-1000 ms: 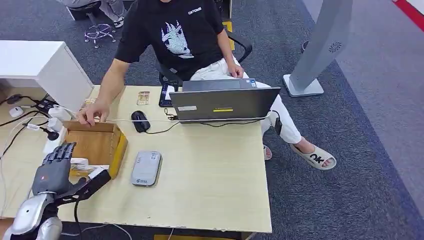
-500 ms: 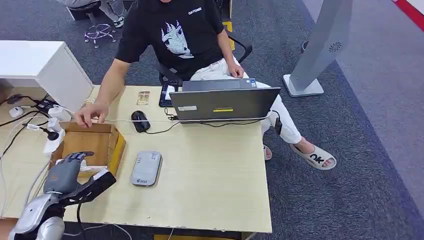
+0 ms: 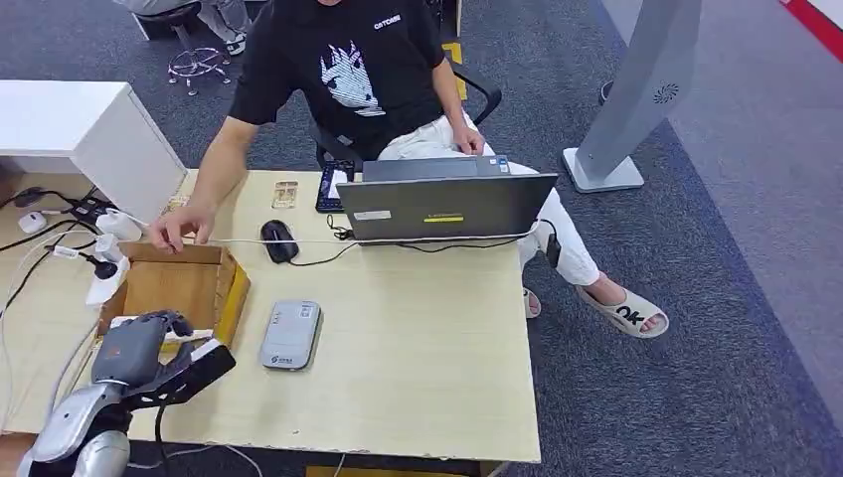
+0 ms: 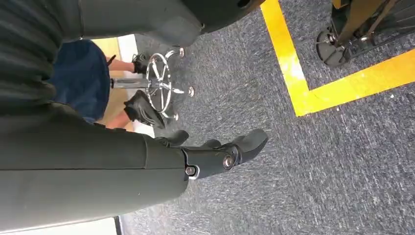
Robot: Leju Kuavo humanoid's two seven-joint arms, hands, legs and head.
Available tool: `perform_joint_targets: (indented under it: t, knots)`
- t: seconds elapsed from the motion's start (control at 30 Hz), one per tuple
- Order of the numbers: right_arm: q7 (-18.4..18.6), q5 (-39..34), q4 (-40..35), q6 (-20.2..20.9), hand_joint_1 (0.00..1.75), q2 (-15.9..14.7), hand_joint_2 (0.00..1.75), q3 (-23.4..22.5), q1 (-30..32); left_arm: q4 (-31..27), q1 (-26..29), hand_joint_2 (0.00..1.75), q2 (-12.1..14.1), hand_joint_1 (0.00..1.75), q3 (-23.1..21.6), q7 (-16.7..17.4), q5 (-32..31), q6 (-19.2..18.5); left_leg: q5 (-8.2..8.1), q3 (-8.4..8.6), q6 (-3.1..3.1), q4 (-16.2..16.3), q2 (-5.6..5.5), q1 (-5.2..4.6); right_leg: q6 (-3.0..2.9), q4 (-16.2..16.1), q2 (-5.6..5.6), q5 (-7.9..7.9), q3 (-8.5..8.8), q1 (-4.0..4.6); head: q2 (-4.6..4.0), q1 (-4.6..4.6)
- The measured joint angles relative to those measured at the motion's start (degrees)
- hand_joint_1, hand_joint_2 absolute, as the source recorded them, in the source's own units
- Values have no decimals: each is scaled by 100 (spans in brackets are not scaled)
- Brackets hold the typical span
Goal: Pass the card to the sensor for recognition and then transmit it.
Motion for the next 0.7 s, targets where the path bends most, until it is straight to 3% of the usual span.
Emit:
perform_joint_targets:
  t: [0.3, 0.7]
  knots:
    - [0, 52, 0, 0, 0, 0, 175, -24, -1, 15, -91, 175, 168, 159, -4, 330, -125, -50, 0, 1, 0, 0, 3, 0, 0, 0, 2, 0, 0, 0, 0, 0]
    - [0, 103, 0, 2, 0, -2, 175, -116, -1, 15, -160, 175, 304, 157, -7, 498, -328, -83, 0, 2, 0, -1, 8, 1, 0, 1, 5, 0, -1, 0, 0, 0]
